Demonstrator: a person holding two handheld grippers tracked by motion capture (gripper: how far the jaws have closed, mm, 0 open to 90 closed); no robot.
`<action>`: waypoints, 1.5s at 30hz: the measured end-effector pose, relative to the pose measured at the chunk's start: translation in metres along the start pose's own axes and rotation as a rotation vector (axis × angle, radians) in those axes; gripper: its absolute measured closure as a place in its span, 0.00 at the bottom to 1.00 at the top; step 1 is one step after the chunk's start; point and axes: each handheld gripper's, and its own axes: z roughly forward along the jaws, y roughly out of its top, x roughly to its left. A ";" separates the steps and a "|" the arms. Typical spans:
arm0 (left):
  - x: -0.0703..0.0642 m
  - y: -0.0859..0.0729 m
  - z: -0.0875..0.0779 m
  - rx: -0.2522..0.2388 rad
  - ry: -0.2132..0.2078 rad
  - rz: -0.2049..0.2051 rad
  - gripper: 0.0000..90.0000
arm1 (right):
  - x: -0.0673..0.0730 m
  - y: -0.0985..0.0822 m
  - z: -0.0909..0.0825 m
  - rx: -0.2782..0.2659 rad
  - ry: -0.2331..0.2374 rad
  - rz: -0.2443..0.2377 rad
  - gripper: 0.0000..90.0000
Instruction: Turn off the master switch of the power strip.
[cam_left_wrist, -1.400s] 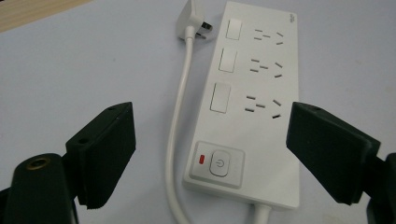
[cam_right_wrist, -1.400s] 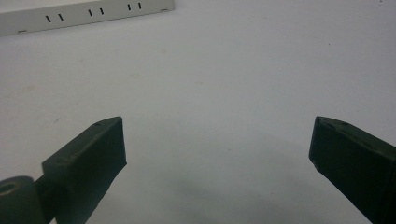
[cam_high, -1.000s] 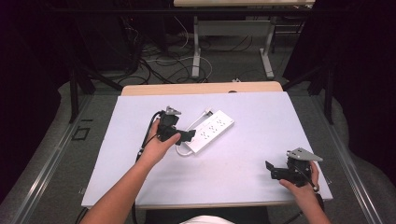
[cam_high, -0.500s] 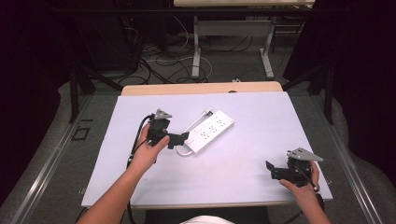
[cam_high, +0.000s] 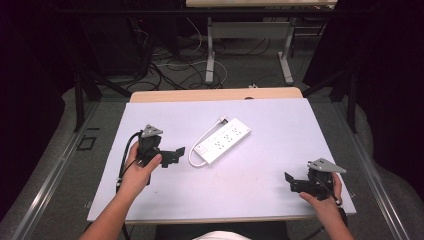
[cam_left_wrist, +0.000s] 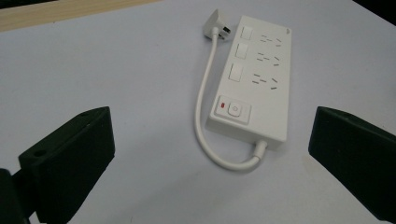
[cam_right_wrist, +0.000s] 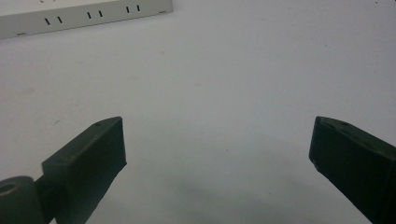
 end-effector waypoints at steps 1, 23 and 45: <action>0.001 -0.002 -0.004 0.010 -0.004 -0.013 0.00 | 0.000 0.000 0.000 0.000 0.000 0.000 0.04; 0.038 -0.057 -0.044 -0.077 0.076 -0.151 0.01 | -0.001 0.000 0.000 -0.001 -0.003 0.005 0.04; 0.067 -0.113 -0.037 -0.080 0.149 -0.275 0.01 | -0.001 0.000 0.000 0.002 -0.008 0.009 0.04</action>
